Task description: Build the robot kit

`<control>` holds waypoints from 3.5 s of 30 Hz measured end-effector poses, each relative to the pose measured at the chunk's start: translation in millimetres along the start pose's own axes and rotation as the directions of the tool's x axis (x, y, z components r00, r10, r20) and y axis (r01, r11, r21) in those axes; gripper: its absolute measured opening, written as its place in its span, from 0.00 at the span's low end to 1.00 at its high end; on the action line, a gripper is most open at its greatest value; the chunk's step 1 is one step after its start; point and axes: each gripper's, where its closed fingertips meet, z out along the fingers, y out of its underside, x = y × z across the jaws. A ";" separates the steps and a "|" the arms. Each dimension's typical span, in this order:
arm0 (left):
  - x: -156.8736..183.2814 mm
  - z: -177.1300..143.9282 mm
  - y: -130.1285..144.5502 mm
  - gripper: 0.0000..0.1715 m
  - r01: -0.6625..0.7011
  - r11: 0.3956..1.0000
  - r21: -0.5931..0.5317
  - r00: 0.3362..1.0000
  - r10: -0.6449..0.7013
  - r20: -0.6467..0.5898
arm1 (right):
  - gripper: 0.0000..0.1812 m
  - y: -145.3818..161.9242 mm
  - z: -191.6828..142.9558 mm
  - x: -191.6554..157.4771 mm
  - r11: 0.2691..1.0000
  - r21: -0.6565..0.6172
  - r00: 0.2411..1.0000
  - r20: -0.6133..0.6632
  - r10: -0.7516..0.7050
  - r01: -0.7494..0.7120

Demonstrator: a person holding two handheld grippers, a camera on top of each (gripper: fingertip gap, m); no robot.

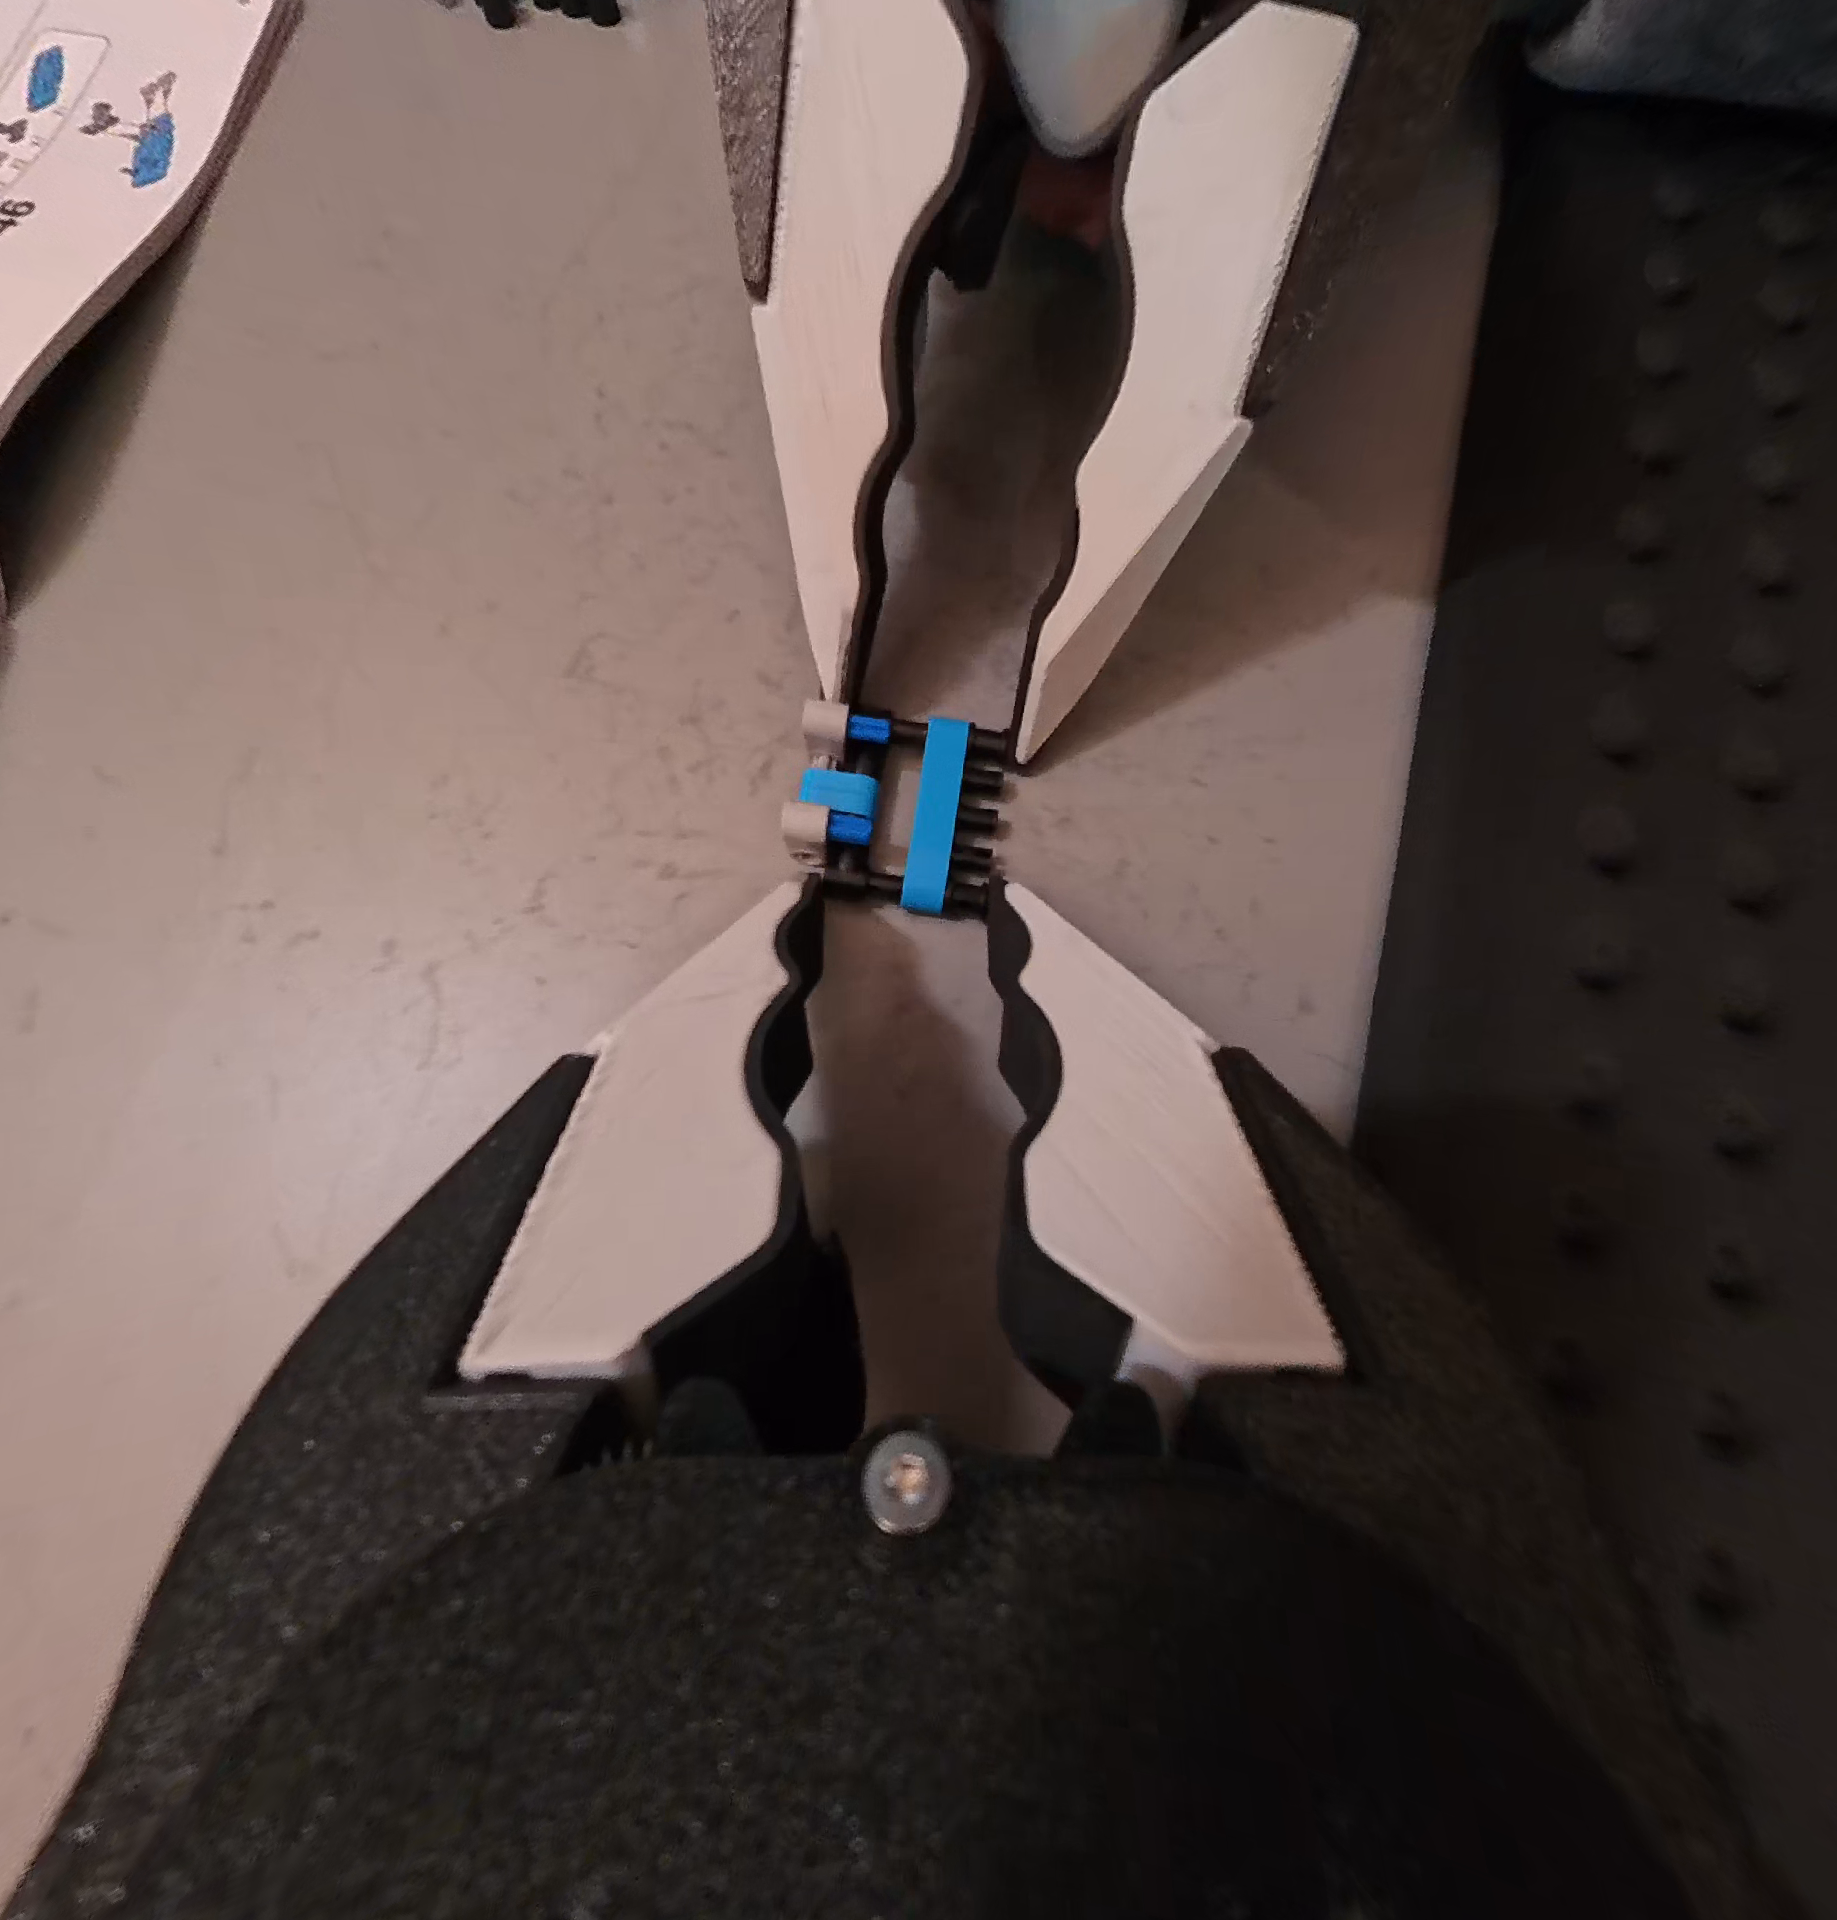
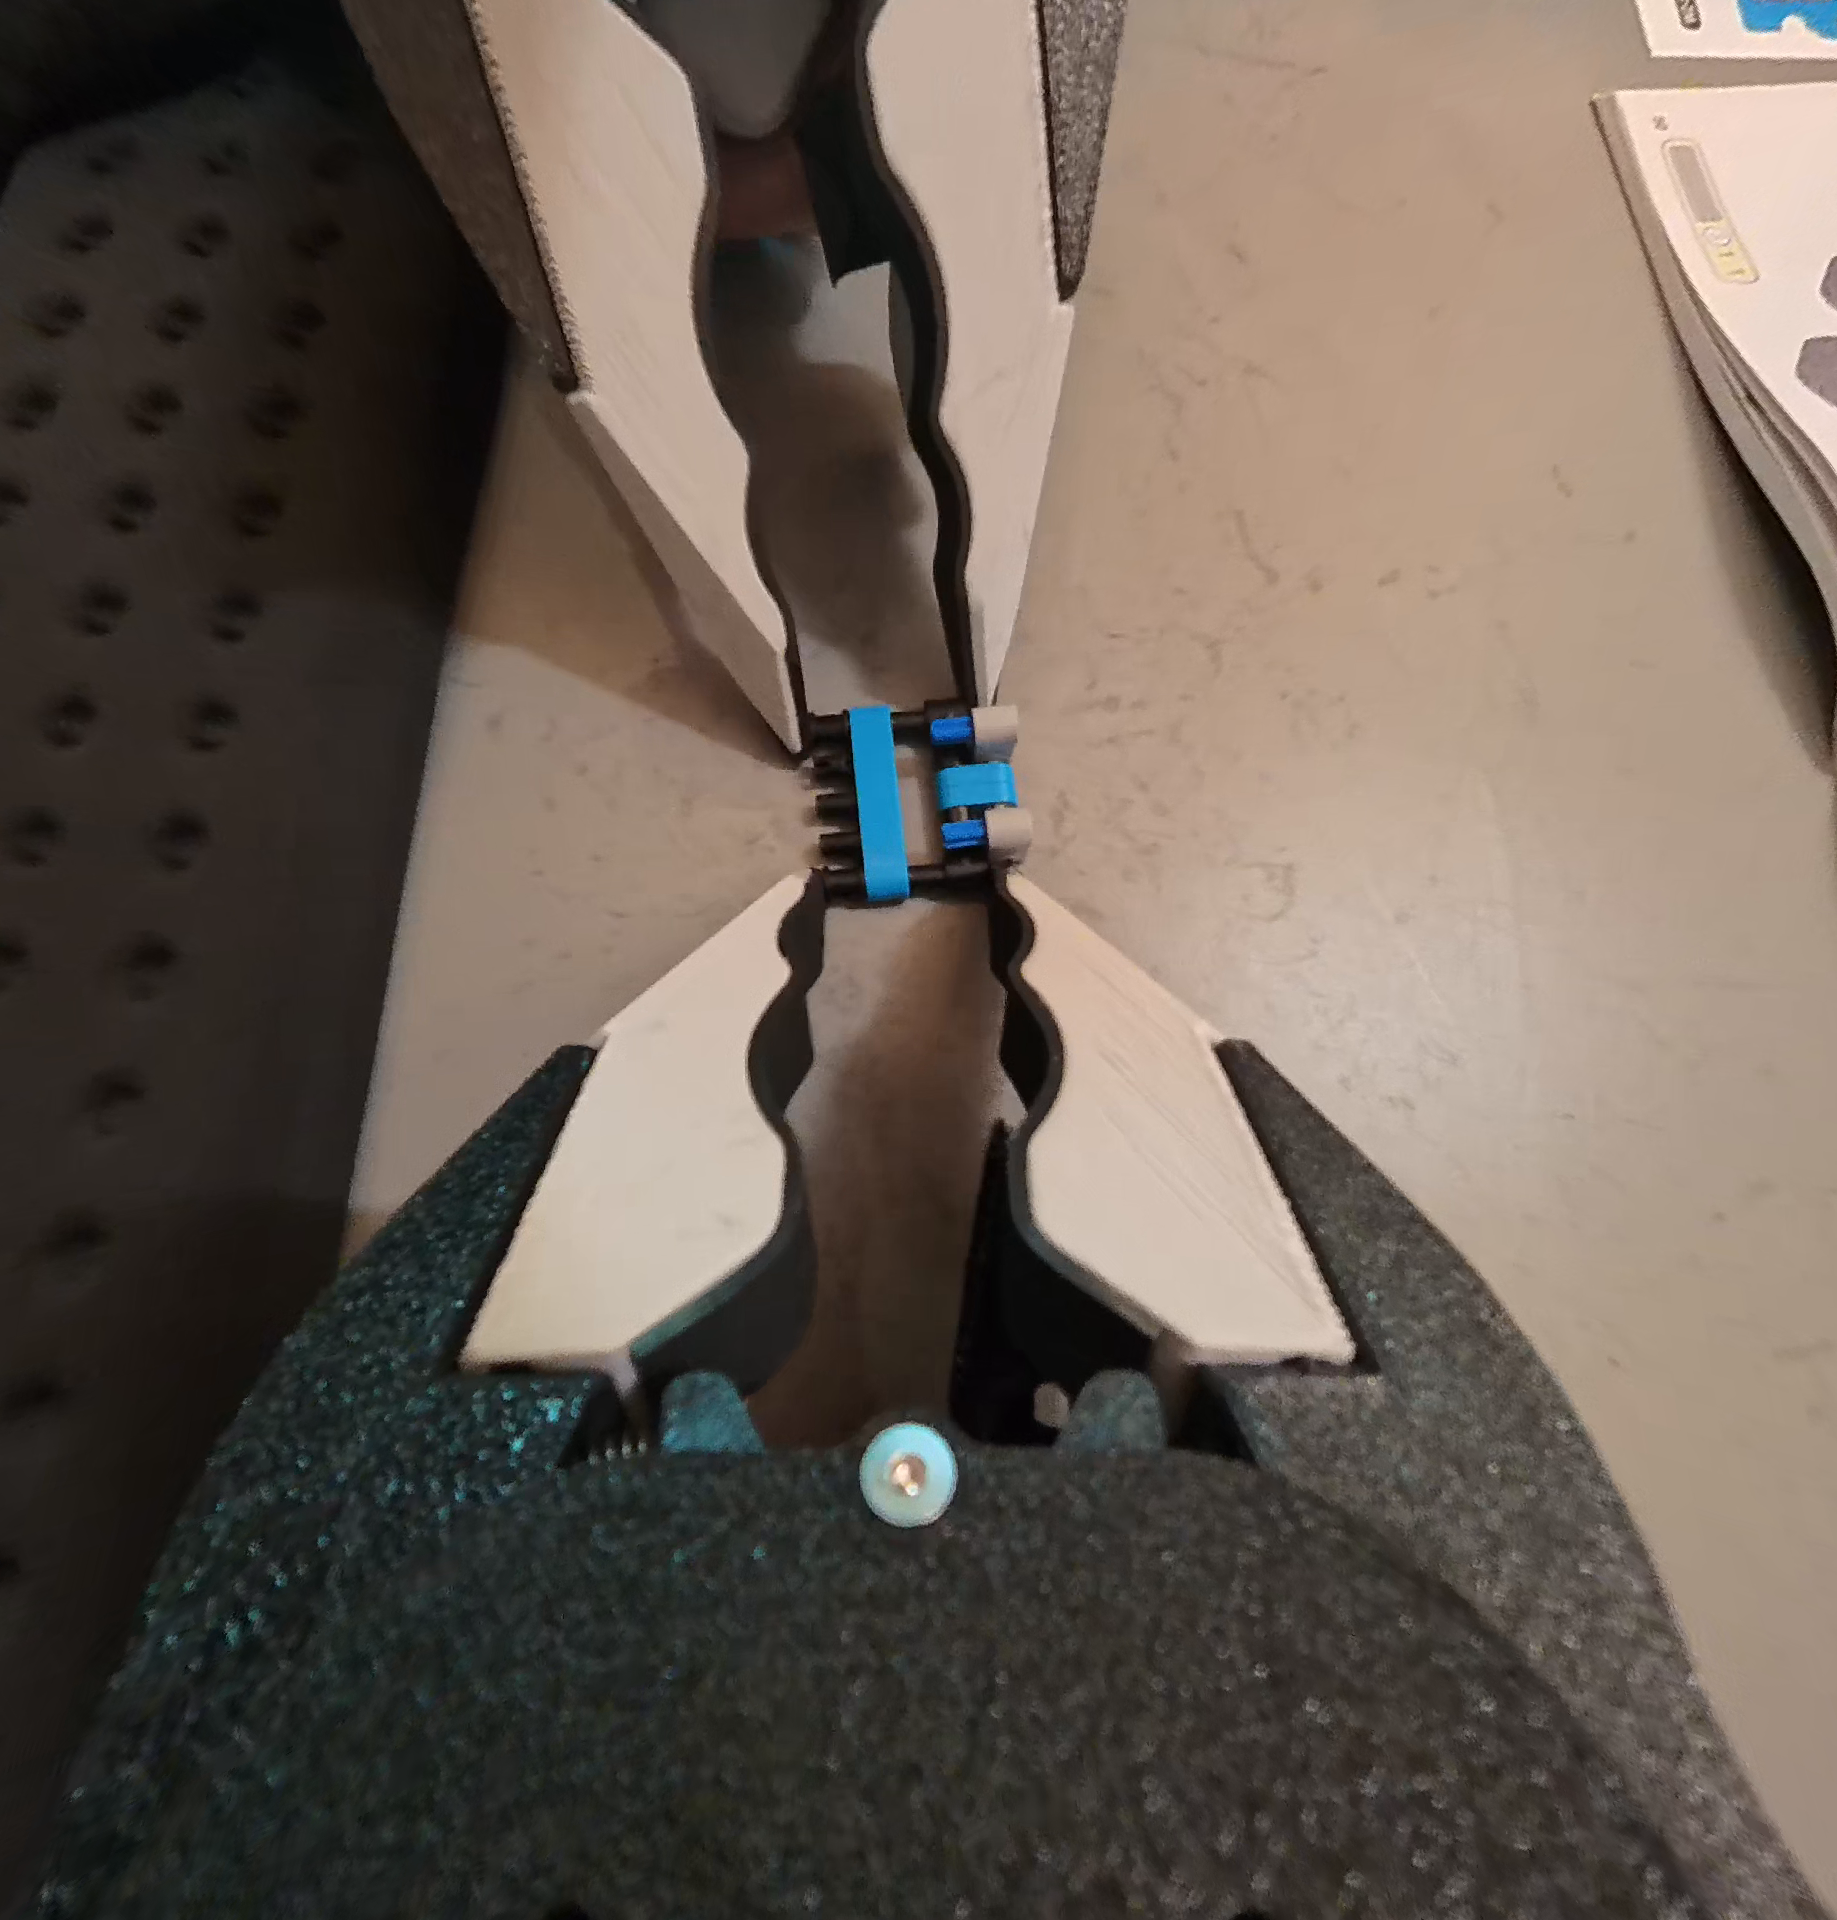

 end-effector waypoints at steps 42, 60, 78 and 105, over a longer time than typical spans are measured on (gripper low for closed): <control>2.5 4.0 -3.8 0.17 0.023 1.000 0.018 0.999 -0.023 0.031 | 0.22 -14.2 16.1 -4.7 0.998 -0.019 0.993 0.099 -0.060 0.062; 4.8 4.5 -3.9 0.13 0.023 1.000 0.021 0.999 -0.023 0.023 | 0.21 0.2 -13.7 2.9 0.999 0.036 1.000 -0.003 -0.011 0.012; 5.3 5.0 -4.2 0.13 0.014 1.000 0.019 0.999 -0.014 0.041 | 0.12 4.9 -3.4 -3.7 0.999 -0.037 0.999 0.029 -0.027 0.028; -43.0 -26.4 -40.3 0.14 -0.252 0.962 0.101 0.830 0.161 0.534 | 0.04 -43.9 -30.1 31.7 0.747 0.287 0.796 0.316 0.517 -0.600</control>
